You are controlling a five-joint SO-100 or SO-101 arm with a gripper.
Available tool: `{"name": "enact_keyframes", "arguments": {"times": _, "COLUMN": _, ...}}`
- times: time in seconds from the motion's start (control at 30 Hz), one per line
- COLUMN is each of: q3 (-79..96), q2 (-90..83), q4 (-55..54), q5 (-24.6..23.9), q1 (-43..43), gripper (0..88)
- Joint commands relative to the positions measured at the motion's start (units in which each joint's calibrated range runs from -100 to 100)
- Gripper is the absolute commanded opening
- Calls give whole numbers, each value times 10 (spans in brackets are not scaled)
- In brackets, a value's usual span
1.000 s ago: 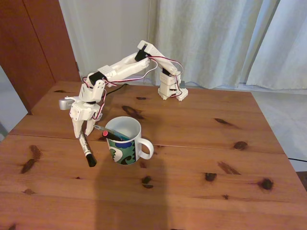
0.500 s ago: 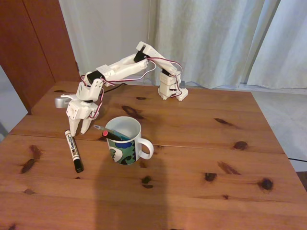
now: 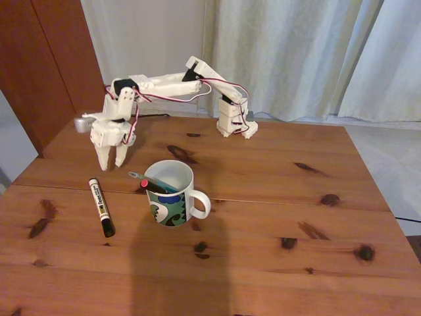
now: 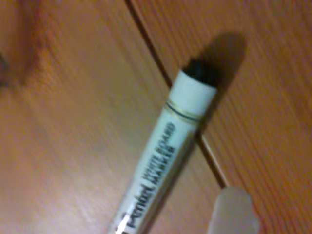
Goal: Clean up the desk and place the pens and markers into the cup
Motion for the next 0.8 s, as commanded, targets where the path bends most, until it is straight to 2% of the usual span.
{"name": "enact_keyframes", "arguments": {"times": 0.0, "q3": -33, "q2": -3, "q4": 1, "q5": 1, "q1": 1, "gripper": 155}}
{"name": "enact_keyframes", "arguments": {"times": 0.27, "q3": -43, "q2": 19, "q4": -1, "q5": 0, "q1": 1, "gripper": 155}}
{"name": "enact_keyframes", "arguments": {"times": 0.47, "q3": -128, "q2": 72, "q4": -1, "q5": -24, "q1": -4, "gripper": 155}}
{"name": "enact_keyframes", "arguments": {"times": 0.77, "q3": -234, "q2": 146, "q4": -1, "q5": -31, "q1": -3, "gripper": 155}}
